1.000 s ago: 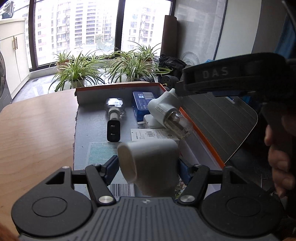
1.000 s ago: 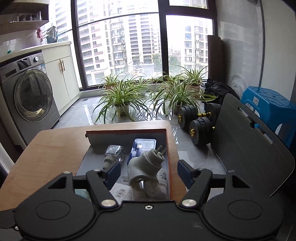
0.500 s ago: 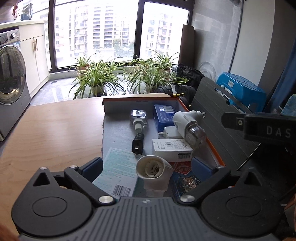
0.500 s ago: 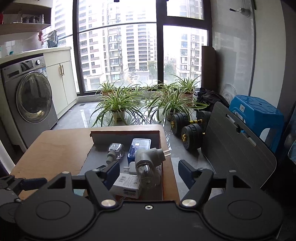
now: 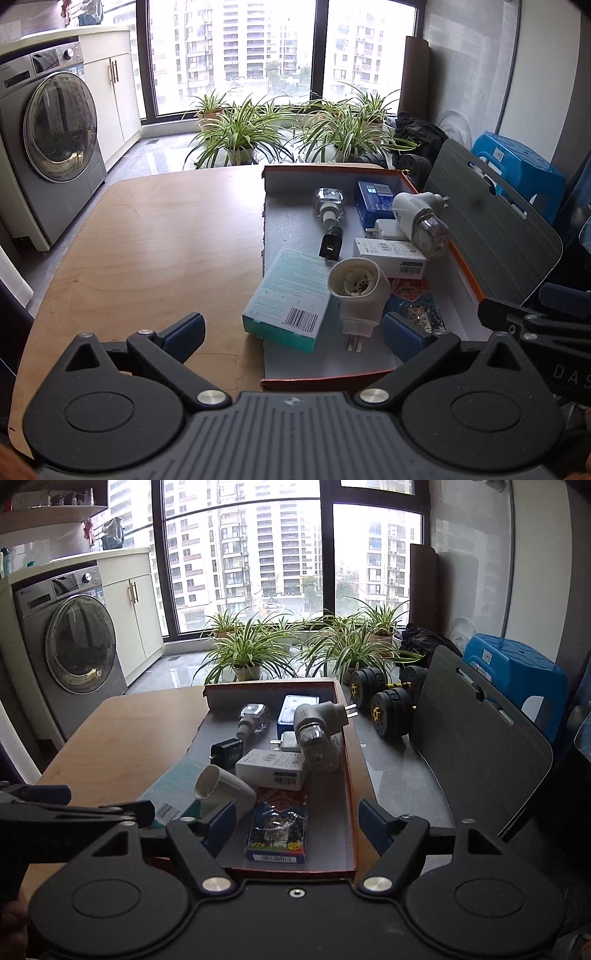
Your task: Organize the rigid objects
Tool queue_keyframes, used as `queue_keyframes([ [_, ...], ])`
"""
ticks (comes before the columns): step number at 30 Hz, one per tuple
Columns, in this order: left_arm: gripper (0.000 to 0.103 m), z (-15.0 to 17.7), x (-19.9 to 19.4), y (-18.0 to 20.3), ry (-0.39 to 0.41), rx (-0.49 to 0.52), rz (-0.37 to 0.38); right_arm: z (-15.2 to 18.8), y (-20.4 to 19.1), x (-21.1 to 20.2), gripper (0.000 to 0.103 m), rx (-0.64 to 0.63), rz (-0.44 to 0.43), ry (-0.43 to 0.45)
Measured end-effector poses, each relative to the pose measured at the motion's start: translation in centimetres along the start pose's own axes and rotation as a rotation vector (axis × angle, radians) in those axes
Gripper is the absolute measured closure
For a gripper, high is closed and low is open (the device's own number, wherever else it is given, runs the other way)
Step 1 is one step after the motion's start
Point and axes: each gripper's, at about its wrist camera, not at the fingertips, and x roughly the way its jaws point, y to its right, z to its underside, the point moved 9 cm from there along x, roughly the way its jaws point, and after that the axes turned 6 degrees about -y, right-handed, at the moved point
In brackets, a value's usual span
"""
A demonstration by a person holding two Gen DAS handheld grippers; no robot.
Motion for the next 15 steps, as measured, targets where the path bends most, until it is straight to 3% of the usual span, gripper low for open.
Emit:
queue_keyframes([
  [15,0.000,1.2,0.7,-0.3,-0.034,-0.031,-0.020,1.5,0.3,1.0,0.017,-0.015,0.002,-0.045],
])
